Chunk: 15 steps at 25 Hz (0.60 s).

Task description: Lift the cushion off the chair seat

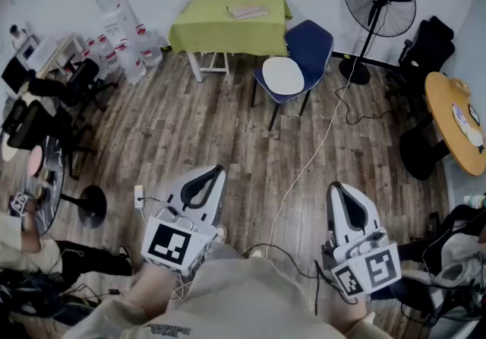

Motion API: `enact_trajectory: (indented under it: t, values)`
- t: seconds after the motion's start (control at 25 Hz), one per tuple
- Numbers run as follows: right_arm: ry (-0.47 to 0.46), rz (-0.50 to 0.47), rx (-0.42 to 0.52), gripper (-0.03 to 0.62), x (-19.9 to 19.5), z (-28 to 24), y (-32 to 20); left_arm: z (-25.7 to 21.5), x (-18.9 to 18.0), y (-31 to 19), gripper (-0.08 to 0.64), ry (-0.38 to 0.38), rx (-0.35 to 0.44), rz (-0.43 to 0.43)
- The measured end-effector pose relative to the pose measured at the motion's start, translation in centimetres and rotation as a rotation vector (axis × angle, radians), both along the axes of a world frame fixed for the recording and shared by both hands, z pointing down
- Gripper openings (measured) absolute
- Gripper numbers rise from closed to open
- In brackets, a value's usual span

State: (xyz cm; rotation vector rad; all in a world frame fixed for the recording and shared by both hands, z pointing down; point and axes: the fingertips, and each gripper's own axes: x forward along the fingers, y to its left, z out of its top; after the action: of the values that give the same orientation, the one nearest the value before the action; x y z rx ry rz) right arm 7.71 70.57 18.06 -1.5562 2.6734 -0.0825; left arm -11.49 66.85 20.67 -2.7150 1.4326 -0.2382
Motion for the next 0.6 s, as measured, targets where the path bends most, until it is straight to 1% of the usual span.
enact_trajectory:
  t: [0.16, 0.32, 0.6]
  values:
    - [0.004, 0.008, 0.01, 0.017, 1.1, -0.3, 0.6, 0.3, 0.8, 0.5, 0.021, 0.004, -0.013, -0.001]
    - [0.037, 0.012, 0.019, 0.017, 1.5, -0.3, 1.3, 0.2, 1.6, 1.0, 0.021, -0.006, -0.005, 0.013]
    - [0.018, 0.017, 0.014, 0.017, 2.2, -0.2, 1.7, -0.2, 2.4, 1.1, 0.021, -0.015, 0.001, 0.03]
